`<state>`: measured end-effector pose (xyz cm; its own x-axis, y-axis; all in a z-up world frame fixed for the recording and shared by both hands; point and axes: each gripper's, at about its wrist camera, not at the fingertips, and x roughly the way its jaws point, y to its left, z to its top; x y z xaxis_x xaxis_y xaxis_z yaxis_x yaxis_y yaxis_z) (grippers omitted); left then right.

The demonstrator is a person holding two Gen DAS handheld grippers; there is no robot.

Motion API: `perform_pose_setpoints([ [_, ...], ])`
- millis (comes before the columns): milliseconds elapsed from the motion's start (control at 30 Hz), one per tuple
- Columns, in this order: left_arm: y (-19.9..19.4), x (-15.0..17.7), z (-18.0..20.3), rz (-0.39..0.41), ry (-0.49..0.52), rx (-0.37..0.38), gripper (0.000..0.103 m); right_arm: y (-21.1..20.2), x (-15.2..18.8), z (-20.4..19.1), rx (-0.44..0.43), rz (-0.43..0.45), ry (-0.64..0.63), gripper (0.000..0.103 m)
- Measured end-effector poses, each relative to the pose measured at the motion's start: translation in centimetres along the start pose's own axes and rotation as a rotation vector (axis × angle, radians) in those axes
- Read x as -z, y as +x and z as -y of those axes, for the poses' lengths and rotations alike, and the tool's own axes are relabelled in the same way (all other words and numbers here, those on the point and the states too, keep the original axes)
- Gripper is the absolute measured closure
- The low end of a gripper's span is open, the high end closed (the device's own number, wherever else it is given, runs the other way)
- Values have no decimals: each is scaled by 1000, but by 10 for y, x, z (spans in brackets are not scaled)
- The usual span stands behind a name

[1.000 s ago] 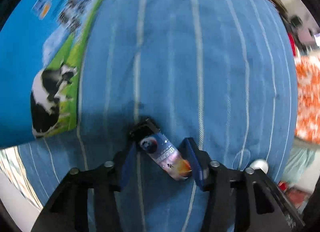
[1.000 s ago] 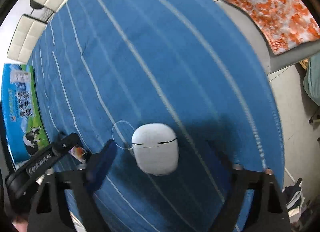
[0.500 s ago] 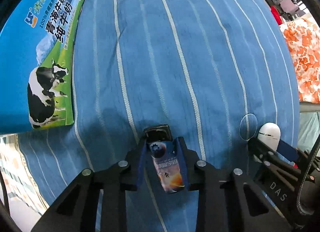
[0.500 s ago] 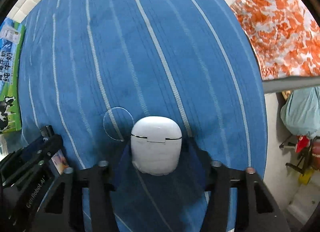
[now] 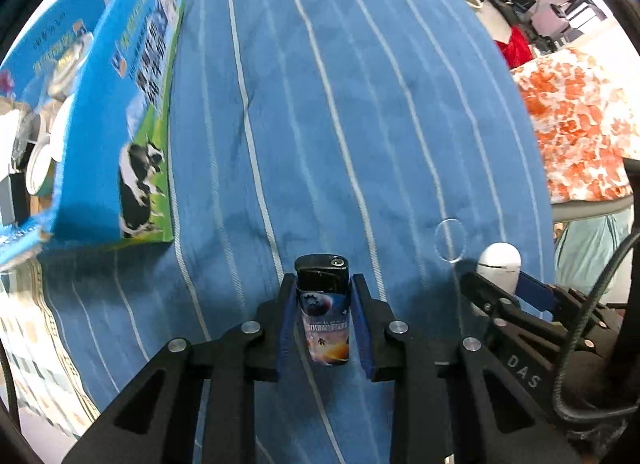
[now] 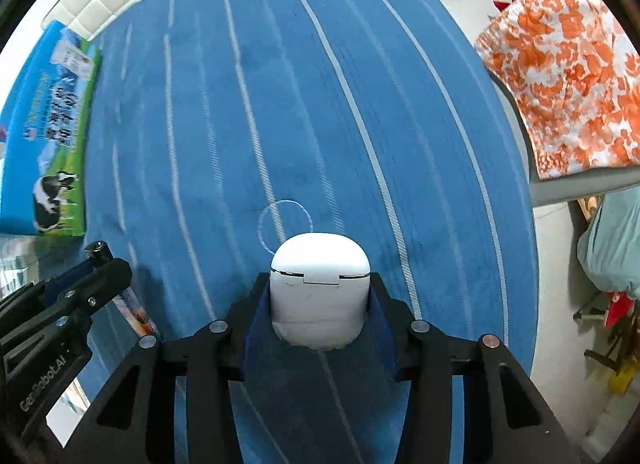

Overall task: Organize rigid objects
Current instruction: 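Carry the bottle and earbud case into the blue box and open both tools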

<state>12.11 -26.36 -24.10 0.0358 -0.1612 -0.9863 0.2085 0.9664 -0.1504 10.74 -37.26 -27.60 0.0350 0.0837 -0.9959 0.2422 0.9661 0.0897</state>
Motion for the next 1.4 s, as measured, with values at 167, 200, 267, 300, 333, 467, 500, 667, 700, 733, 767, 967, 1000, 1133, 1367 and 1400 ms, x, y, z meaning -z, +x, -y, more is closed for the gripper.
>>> perform_pose_setpoints([
  [167, -20, 3, -8, 50, 21, 17, 80, -23, 3, -12, -14, 47, -13, 54],
  [200, -24, 2, -11, 66, 23, 25, 80, -30, 3, -15, -18, 58, -16, 54],
  [267, -29, -5, -21, 86, 27, 28, 80, -40, 2, -21, -23, 78, -26, 54],
  [300, -35, -4, -24, 104, 28, 36, 80, -46, 1, -25, -25, 91, -34, 54],
  [333, -41, -6, -27, 115, 30, 35, 80, -54, 1, -29, -27, 107, -44, 54],
  [467, -60, -4, -41, 174, 30, 38, 80, -75, -3, -41, -25, 159, -88, 54],
  [500, -68, -4, -45, 188, 27, 45, 80, -81, -3, -46, -28, 169, -98, 54],
  [667, -103, -2, -68, 244, 3, 88, 80, -113, -8, -66, -70, 215, -145, 54],
  [700, -113, -1, -73, 265, -1, 93, 80, -122, -8, -72, -81, 230, -154, 54],
  [733, -126, 1, -79, 288, -4, 99, 80, -131, -8, -80, -91, 247, -166, 54],
  [767, -136, 1, -84, 303, -5, 102, 80, -138, -8, -87, -100, 258, -175, 54],
  [967, -195, -2, -146, 403, -42, 72, 80, -175, -12, -150, -190, 301, -245, 54],
  [1000, -200, -2, -158, 415, -51, 56, 80, -177, -12, -162, -201, 305, -257, 54],
  [1133, -199, -7, -214, 401, -109, 34, 80, -166, -17, -207, -245, 280, -287, 54],
  [1367, -133, -25, -300, 228, -255, 135, 80, -99, -32, -270, -281, 133, -284, 54],
  [1400, -124, -26, -305, 207, -270, 146, 80, -83, -35, -275, -287, 94, -270, 54],
])
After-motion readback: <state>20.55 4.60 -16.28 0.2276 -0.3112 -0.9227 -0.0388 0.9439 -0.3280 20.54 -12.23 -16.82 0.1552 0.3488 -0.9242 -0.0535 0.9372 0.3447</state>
